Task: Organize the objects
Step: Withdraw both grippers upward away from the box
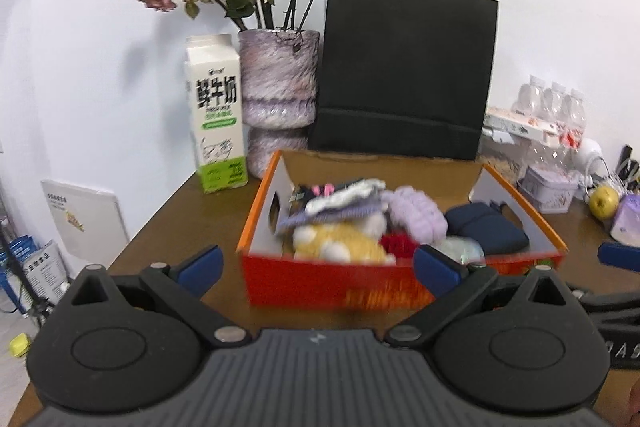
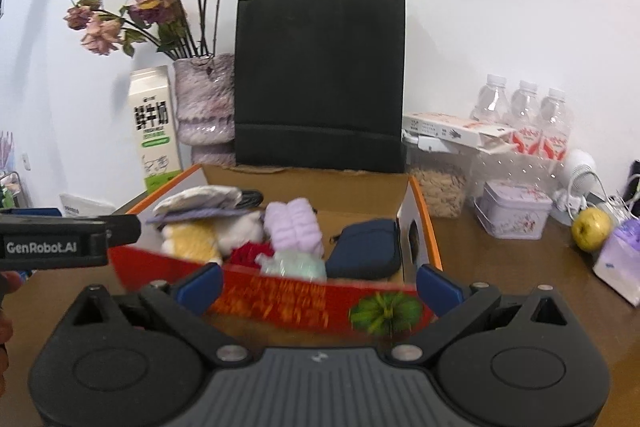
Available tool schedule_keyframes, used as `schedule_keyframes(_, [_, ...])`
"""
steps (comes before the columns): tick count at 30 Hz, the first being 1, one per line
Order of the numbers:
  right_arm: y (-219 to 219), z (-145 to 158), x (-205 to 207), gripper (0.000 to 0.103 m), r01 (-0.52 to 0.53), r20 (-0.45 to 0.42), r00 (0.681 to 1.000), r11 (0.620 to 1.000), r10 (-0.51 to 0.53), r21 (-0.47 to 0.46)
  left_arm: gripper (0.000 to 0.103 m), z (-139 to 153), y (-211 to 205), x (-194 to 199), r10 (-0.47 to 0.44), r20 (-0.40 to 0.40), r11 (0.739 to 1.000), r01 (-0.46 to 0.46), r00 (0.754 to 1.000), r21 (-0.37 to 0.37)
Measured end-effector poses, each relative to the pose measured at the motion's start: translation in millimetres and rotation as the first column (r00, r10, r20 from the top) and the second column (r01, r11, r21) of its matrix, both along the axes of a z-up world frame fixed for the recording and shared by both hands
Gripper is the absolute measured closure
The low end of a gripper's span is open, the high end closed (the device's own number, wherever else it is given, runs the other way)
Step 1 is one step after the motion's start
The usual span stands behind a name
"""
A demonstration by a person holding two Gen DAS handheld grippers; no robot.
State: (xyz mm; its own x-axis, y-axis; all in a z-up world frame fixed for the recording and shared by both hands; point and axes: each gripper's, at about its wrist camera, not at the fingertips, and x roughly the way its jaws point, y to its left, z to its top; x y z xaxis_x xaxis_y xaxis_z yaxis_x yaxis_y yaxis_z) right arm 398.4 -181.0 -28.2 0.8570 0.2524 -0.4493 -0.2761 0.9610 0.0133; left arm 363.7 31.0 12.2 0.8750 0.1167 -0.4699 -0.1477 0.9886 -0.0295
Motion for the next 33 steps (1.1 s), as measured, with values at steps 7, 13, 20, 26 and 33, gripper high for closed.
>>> schedule_keyframes(7, [-8,6,-71,0.000,0.001,0.002,1.000,1.000,-0.001,0.012,0.000,0,-3,-73,-0.005,-0.035,1.000,0.006,0.999,0.023])
schedule_keyframes(13, [-19,6,-126,0.000,0.000,0.000,1.000,1.000,0.000,0.028,0.000,2,-5,-130,-0.006,-0.038,0.999,0.007,0.999,0.032])
schedule_keyframes(20, [-26,8,-177,0.000,-0.008,0.012,1.000,0.999,0.007,0.031,0.000,-1,-11,-180,-0.006,-0.044,0.999,0.007,0.999,0.032])
schedule_keyframes(26, [-29,13,-209,0.000,-0.013,0.031,0.999,0.999,0.012,0.033,0.000,0,-16,-207,-0.002,-0.044,0.999,0.003,0.999,0.038])
schedule_keyframes(33, [-31,18,-228,0.000,-0.014,0.042,0.999,0.999,0.013,0.034,0.000,5,-19,-225,0.003,-0.028,0.999,-0.002,1.000,0.041])
